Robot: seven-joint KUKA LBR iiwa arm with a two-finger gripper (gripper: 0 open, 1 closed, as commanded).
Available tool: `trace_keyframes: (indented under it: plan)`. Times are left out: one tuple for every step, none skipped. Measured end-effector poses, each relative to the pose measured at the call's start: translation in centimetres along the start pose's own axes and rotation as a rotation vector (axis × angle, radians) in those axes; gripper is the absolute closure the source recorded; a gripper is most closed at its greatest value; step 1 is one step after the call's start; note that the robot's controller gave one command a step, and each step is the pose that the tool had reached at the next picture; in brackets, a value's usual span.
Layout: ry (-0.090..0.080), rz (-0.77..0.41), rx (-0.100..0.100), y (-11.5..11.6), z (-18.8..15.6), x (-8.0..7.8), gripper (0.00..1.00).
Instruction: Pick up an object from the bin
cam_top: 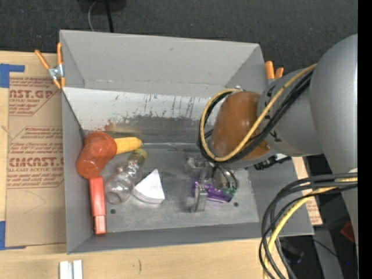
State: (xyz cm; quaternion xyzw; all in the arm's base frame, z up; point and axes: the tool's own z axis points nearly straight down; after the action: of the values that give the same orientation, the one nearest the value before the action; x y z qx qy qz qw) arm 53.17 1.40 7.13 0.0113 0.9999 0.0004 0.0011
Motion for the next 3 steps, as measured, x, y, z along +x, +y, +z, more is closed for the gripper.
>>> trace_keyframes:
  plan:
    - [0.000,0.000,0.000,0.0,0.0,0.0,0.00]
    - [-0.002,-0.097,-0.003,-2.3,0.1,-0.2,0.00]
    - [0.000,0.073,0.000,-6.6,0.2,0.9,1.00]
